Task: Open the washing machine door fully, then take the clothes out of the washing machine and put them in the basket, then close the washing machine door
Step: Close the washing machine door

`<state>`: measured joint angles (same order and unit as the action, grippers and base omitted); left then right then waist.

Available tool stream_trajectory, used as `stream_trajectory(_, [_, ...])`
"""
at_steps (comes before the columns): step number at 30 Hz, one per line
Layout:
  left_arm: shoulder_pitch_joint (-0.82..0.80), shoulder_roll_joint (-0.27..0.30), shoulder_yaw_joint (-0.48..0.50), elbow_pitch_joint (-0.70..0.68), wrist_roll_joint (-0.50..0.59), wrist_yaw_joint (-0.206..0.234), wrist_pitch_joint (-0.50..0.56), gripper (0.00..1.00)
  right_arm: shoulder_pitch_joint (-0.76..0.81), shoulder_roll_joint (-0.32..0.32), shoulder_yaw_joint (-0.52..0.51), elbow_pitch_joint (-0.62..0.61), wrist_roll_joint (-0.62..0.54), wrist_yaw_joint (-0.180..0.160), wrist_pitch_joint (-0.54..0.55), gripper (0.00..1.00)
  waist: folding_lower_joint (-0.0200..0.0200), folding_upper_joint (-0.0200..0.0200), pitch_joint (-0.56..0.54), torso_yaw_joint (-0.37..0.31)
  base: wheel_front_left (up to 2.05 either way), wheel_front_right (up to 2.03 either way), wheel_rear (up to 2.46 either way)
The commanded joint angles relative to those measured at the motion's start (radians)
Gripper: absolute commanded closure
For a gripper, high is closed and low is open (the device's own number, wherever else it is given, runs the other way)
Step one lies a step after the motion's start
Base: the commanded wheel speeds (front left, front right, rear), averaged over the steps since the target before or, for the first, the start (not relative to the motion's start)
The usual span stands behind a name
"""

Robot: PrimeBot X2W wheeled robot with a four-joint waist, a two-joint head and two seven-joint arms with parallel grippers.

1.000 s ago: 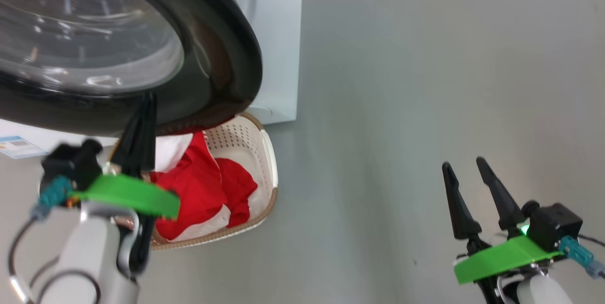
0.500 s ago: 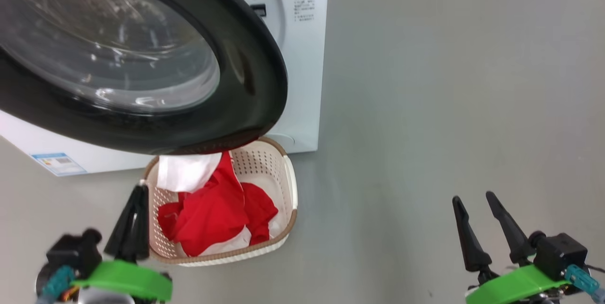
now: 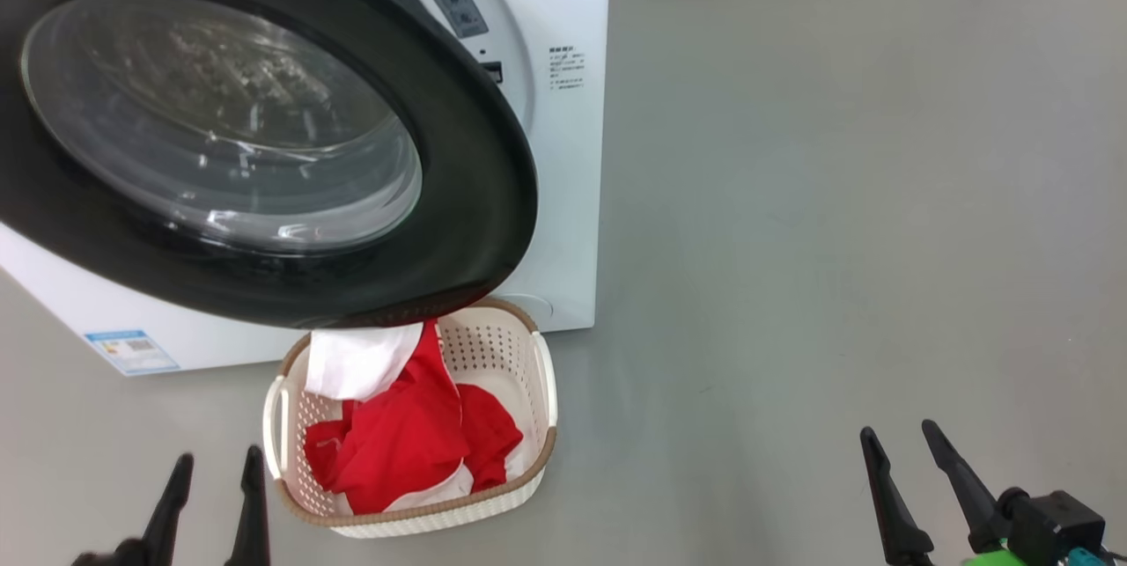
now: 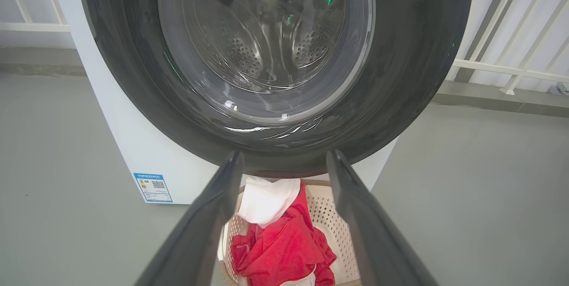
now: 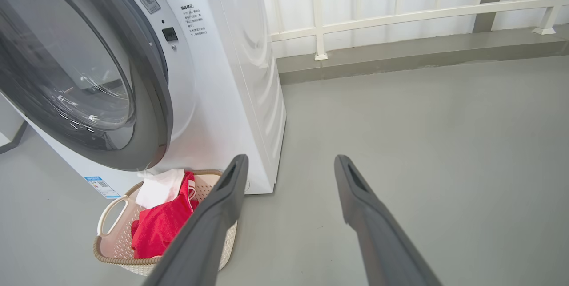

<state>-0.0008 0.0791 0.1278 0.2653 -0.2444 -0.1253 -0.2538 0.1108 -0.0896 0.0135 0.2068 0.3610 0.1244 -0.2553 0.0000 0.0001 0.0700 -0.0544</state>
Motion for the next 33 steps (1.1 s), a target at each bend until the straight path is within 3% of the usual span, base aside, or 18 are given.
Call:
stream_trajectory(1, [0.025,0.009,0.051,-0.049,0.015,-0.005,-0.008,0.0,0.007,-0.02,0.015,-0.027,-0.001,0.006,-0.006,0.0,0.0,-0.0001,-0.016,-0.014,0.0,0.0,0.0])
stream_trajectory(25, [0.062,-0.026,0.087,-0.113,0.032,-0.005,-0.008,0.0,-0.002,-0.017,0.009,-0.04,-0.006,0.006,-0.006,0.0,0.0,-0.0001,0.007,0.003,0.0,0.0,0.0])
stream_trajectory(26, [0.058,-0.027,0.086,-0.113,0.031,-0.005,-0.008,0.0,-0.007,-0.017,0.013,-0.041,-0.005,0.006,-0.006,0.09,0.0,-0.0001,0.009,0.009,0.0,0.0,0.0])
stream_trajectory(27, [0.055,-0.027,0.083,-0.113,0.03,-0.005,-0.008,0.0,-0.014,-0.017,0.018,-0.041,-0.003,0.006,-0.006,0.28,0.0,-0.0001,0.01,0.017,0.0,0.0,0.0])
stream_trajectory(29, [0.052,-0.028,0.074,-0.112,0.028,-0.005,-0.008,0.0,-0.03,-0.018,0.034,-0.04,0.003,0.006,-0.006,0.86,0.0,-0.0001,0.012,0.032,0.0,0.0,0.0])
stream_trajectory(30, [0.051,-0.028,0.07,-0.11,0.023,-0.005,-0.008,0.0,-0.04,-0.018,0.042,-0.04,0.005,0.006,-0.006,1.0,0.0,-0.0001,0.013,0.041,0.0,0.0,0.0])
stream_trajectory(33, [0.05,-0.028,0.054,-0.101,-0.002,-0.005,-0.008,0.0,-0.076,-0.017,0.067,-0.035,0.014,0.006,-0.006,1.0,0.0,-0.0001,0.014,0.072,0.0,0.0,0.0])
